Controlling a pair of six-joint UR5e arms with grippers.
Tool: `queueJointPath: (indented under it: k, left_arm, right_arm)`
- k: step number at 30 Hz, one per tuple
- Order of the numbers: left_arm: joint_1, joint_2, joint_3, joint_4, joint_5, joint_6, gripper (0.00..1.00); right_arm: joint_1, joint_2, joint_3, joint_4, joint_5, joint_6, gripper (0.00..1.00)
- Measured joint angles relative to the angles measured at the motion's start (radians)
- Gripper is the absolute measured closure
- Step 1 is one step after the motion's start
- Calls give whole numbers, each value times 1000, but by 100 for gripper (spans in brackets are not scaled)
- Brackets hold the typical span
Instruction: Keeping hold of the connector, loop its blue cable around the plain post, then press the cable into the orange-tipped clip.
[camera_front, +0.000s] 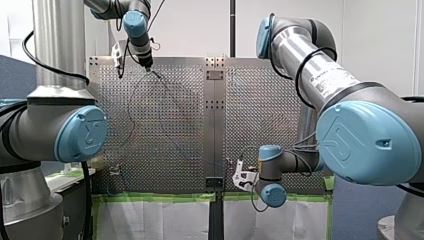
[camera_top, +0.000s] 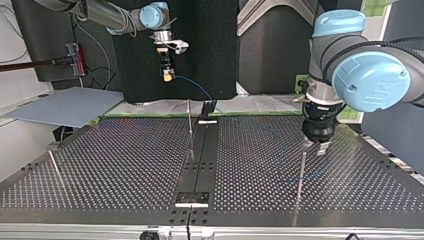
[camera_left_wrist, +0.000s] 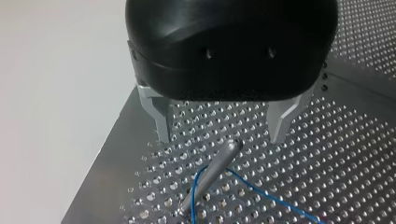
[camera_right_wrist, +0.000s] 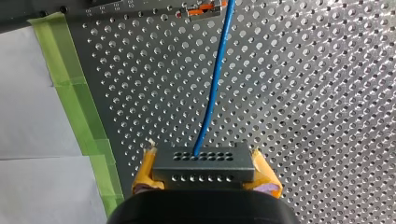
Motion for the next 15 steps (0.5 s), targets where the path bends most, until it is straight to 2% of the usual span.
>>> queueJointPath:
  k: [7, 15]
  left_arm:
    - [-3, 0, 0, -12, -30, 8, 0]
    - [-5, 0, 0, -38, -84, 33, 0]
  right_arm:
    - [0, 0, 0, 2, 0, 0, 100]
    - [0, 0, 0, 2, 0, 0, 100]
